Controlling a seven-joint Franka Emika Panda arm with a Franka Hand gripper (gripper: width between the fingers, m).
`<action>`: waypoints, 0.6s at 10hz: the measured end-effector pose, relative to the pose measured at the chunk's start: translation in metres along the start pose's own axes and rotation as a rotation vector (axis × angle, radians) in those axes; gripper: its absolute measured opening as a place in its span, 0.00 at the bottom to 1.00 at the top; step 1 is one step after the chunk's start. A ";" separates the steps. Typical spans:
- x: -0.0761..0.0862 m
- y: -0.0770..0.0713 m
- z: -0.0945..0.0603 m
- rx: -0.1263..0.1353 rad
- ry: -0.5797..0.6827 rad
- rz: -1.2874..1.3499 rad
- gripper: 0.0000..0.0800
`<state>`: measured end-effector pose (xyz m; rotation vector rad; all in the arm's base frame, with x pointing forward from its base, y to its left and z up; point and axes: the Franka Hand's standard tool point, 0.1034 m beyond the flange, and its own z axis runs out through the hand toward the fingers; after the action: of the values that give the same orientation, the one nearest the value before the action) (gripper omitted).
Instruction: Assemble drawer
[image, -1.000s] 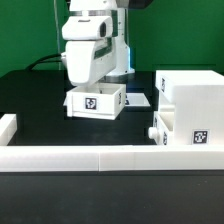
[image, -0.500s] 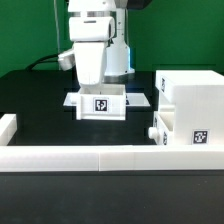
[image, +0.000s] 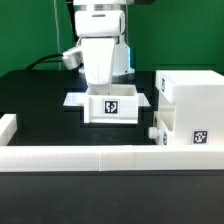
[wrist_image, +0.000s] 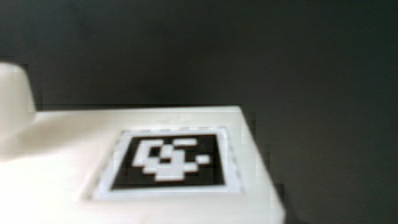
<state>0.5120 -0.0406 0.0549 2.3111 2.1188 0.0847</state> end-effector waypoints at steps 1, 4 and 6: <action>-0.002 -0.003 0.002 0.011 -0.001 0.004 0.05; -0.008 -0.003 0.006 0.036 -0.001 -0.021 0.05; -0.002 0.015 0.002 0.034 0.003 -0.032 0.05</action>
Offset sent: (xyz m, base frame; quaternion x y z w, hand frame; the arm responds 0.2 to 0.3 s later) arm 0.0122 -0.0094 -0.0077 0.0043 0.0171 -0.0540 0.9984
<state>0.5269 -0.0435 0.0537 2.2959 2.1744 0.0526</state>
